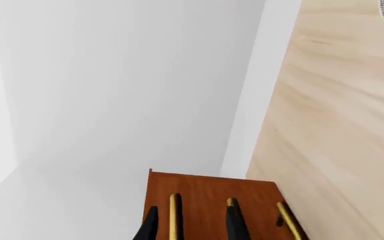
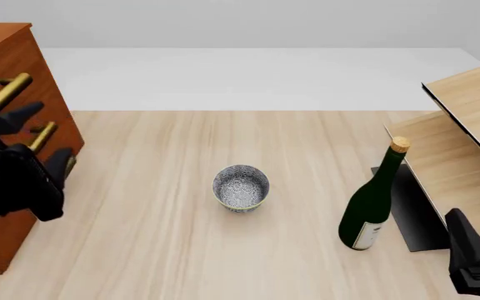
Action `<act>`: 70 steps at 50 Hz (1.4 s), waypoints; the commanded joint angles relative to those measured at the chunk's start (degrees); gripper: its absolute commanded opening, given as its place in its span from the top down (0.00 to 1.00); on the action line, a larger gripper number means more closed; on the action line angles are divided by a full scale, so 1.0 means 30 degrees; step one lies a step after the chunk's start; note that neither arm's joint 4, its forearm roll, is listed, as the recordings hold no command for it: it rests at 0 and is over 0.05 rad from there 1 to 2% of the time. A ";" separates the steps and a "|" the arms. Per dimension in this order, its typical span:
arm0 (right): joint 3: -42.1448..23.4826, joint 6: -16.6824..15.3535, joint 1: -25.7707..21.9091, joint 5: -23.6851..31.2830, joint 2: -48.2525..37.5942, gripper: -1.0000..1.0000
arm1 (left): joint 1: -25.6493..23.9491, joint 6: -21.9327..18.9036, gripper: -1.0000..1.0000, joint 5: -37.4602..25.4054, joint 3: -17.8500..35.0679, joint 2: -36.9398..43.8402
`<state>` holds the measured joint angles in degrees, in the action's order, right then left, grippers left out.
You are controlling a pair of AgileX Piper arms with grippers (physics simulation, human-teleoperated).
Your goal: Close the bottom drawer of the cabinet and open the top drawer.
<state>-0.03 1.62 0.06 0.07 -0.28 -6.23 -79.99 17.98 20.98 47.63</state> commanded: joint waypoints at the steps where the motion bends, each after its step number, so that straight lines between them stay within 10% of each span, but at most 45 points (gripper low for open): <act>1: -0.0001 0.0016 -0.0004 -0.0002 -0.0007 0.00 | 0.0700 -0.0507 0.00 -0.0117 0.0175 0.0107; 70: -0.0002 -0.0179 -0.0018 -0.0077 -0.0032 0.00 | 0.4846 -0.1767 0.00 0.2613 0.0852 0.3535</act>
<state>-0.03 1.19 0.05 -0.26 -0.48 6.91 -85.24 24.73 22.82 56.33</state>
